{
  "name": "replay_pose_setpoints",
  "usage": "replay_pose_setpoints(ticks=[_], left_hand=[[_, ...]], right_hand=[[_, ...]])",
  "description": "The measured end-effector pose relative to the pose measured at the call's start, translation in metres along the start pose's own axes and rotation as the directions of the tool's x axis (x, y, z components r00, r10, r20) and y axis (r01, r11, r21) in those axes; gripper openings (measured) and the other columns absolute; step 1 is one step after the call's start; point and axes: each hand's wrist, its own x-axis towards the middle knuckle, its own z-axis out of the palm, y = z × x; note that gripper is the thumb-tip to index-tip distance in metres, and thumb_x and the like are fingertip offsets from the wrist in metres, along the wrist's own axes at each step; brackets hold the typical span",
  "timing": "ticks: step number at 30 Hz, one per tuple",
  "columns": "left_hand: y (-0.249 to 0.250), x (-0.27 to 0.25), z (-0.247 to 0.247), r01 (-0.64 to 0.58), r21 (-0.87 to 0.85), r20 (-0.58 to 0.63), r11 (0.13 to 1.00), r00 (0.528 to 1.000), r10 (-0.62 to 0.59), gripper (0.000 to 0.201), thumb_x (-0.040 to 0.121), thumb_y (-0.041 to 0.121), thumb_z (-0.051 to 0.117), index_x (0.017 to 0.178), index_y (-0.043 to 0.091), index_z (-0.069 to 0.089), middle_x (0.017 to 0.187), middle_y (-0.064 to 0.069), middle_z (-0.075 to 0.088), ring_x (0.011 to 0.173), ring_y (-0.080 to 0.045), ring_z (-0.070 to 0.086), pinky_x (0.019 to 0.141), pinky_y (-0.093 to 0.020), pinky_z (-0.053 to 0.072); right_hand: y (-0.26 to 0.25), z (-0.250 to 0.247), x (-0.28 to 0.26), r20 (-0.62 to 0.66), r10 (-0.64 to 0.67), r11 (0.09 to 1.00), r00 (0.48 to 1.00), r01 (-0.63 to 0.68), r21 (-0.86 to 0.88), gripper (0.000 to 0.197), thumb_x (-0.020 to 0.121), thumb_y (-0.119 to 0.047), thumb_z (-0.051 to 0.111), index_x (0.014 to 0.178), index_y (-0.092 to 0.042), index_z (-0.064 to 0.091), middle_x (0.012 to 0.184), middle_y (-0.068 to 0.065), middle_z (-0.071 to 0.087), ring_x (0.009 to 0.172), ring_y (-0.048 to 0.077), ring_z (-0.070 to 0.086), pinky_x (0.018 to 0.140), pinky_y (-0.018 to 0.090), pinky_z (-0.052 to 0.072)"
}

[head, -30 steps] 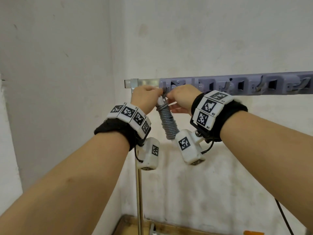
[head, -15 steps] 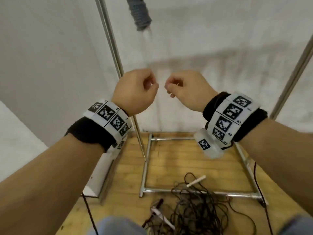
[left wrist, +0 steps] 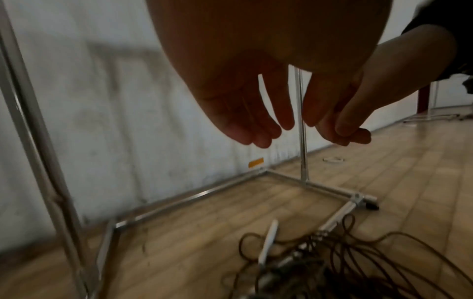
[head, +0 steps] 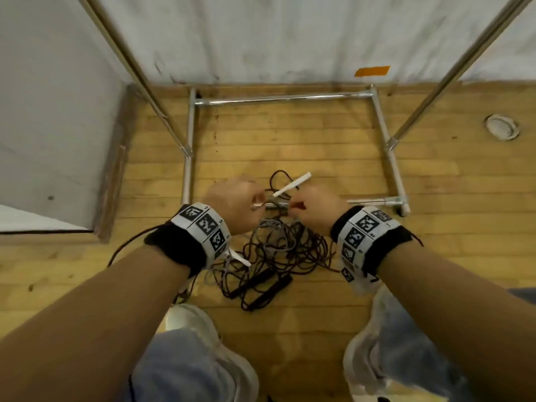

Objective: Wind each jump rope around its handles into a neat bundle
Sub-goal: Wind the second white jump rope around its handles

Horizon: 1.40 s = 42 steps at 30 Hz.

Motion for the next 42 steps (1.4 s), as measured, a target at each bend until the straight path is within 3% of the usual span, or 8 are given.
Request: replay_pose_setpoints(ticks=[12, 16, 18, 21, 27, 32, 36, 42], left_hand=[[-0.06, 0.068, 0.152, 0.168, -0.078, 0.217, 0.983, 0.965, -0.148, 0.03, 0.092, 0.034, 0.056, 0.119, 0.023, 0.062, 0.123, -0.002, 0.053, 0.11, -0.023, 0.053, 0.085, -0.03, 0.043], [-0.063, 0.074, 0.173, 0.179, -0.075, 0.297, 0.981, 0.943, -0.15, 0.025, 0.094, 0.03, 0.05, 0.109, 0.025, 0.07, 0.115, 0.0, 0.061, 0.101, -0.024, 0.057, 0.08, -0.036, 0.05], [-0.066, 0.076, 0.17, 0.219, -0.184, 0.243, 0.958, 0.955, -0.171, 0.021, 0.092, 0.027, 0.052, 0.092, 0.021, 0.072, 0.089, -0.001, 0.068, 0.081, -0.023, 0.062, 0.066, -0.034, 0.051], [-0.068, 0.082, 0.149, 0.281, -0.354, 0.143, 0.892, 0.959, -0.245, 0.025, 0.088, 0.021, 0.057, 0.063, 0.02, 0.06, 0.059, -0.001, 0.058, 0.058, -0.023, 0.055, 0.049, -0.025, 0.038], [-0.05, 0.082, 0.067, 0.266, -0.519, -0.008, 0.812, 0.949, -0.316, 0.008, 0.081, 0.019, 0.066, 0.075, 0.024, 0.066, 0.072, 0.004, 0.065, 0.074, -0.017, 0.063, 0.067, -0.029, 0.051], [-0.012, 0.066, -0.003, 0.224, -0.59, -0.023, 0.776, 0.956, -0.294, 0.017, 0.075, 0.023, 0.075, 0.084, 0.027, 0.062, 0.068, 0.006, 0.053, 0.064, -0.011, 0.052, 0.06, -0.022, 0.04], [0.029, 0.034, -0.067, 0.099, -0.641, -0.13, 0.761, 0.963, -0.236, 0.014, 0.073, 0.023, 0.078, 0.079, 0.02, 0.066, 0.056, 0.008, 0.043, 0.048, -0.004, 0.039, 0.052, -0.02, 0.032], [0.074, -0.006, -0.127, -0.067, -0.662, -0.345, 0.746, 0.911, -0.224, 0.024, 0.081, 0.016, 0.072, 0.064, 0.025, 0.059, 0.062, 0.013, 0.059, 0.057, 0.002, 0.053, 0.058, -0.013, 0.041]], right_hand=[[0.055, 0.113, 0.105, 0.154, 0.051, 0.999, 0.987, -0.053, 0.009, 0.032, 0.096, -0.025, 0.048, 0.124, -0.014, 0.055, 0.127, 0.01, 0.043, 0.106, 0.031, 0.052, 0.087, 0.037, 0.045], [0.061, 0.137, 0.118, 0.204, 0.021, 1.0, 0.979, -0.025, 0.016, 0.031, 0.095, -0.022, 0.047, 0.124, -0.018, 0.057, 0.121, 0.009, 0.047, 0.105, 0.032, 0.052, 0.081, 0.035, 0.042], [0.064, 0.141, 0.121, 0.108, 0.012, 0.998, 0.994, -0.019, 0.066, 0.026, 0.095, -0.021, 0.046, 0.113, -0.015, 0.064, 0.112, 0.01, 0.05, 0.099, 0.03, 0.052, 0.076, 0.03, 0.037], [0.063, 0.131, 0.12, -0.027, 0.062, 0.959, 0.998, -0.052, 0.279, 0.02, 0.097, -0.023, 0.043, 0.091, -0.016, 0.062, 0.087, 0.002, 0.053, 0.084, 0.024, 0.054, 0.069, 0.028, 0.038], [0.042, 0.056, 0.102, -0.311, 0.06, 0.882, 0.949, 0.095, 0.462, 0.019, 0.098, -0.024, 0.041, 0.082, -0.02, 0.051, 0.072, 0.0, 0.061, 0.066, 0.013, 0.055, 0.058, 0.027, 0.039], [0.004, -0.017, 0.061, -0.54, -0.023, 0.843, 0.841, 0.307, 0.442, 0.016, 0.095, -0.021, 0.045, 0.084, -0.02, 0.056, 0.065, -0.002, 0.06, 0.053, 0.001, 0.052, 0.056, 0.02, 0.041], [-0.038, -0.084, 0.007, -0.658, -0.067, 0.785, 0.75, 0.447, 0.43, 0.015, 0.094, -0.016, 0.05, 0.081, -0.018, 0.057, 0.065, 0.003, 0.061, 0.051, 0.009, 0.057, 0.058, 0.024, 0.046], [-0.089, -0.158, -0.062, -0.786, -0.019, 0.605, 0.618, 0.633, 0.484, 0.018, 0.091, -0.008, 0.052, 0.076, -0.016, 0.059, 0.07, 0.006, 0.061, 0.055, 0.017, 0.06, 0.058, 0.03, 0.053]])
